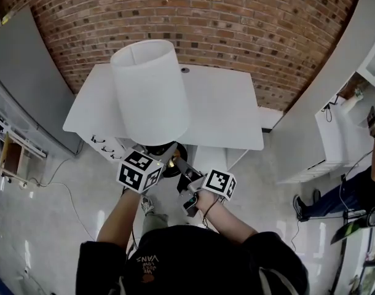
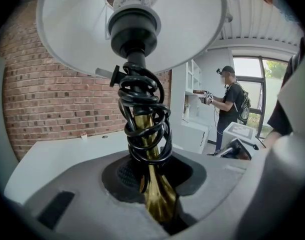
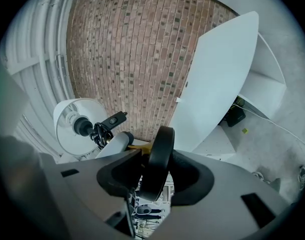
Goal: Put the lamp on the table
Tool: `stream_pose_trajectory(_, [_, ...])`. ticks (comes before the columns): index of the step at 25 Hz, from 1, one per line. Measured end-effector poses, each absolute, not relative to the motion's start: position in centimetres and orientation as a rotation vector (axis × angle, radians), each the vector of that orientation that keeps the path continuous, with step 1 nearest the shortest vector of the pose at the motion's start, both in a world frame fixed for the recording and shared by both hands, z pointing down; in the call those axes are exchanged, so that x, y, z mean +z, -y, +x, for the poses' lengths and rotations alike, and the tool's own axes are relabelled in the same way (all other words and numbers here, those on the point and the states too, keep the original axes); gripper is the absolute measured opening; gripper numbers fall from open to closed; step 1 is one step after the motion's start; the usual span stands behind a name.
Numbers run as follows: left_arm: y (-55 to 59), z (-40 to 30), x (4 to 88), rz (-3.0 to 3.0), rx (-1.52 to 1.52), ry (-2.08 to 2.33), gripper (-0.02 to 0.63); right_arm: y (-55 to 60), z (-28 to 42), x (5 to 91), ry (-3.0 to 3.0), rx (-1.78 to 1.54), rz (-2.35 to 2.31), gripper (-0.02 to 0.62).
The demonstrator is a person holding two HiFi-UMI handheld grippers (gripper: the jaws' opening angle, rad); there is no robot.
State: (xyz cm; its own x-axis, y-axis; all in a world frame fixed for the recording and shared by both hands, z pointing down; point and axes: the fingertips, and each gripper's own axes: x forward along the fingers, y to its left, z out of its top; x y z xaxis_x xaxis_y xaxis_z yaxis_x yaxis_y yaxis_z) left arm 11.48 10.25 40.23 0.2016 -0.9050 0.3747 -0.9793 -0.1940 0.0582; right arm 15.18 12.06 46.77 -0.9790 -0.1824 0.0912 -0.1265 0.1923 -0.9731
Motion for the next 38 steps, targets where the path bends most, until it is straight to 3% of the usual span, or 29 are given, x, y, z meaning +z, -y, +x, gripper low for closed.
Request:
stream_pose_trajectory(21, [-4.6, -11.7, 40.7, 2.301, 0.415, 1.650, 0.103, -7.0, -8.2, 47.1, -2.302, -1.887, -0.456, 0.158])
stream_pose_trajectory(38, [1.4, -19.7, 43.6, 2.278, 0.454, 1.641, 0.101, -1.2, -16.3, 49.9, -2.286, -1.934, -0.447, 0.164])
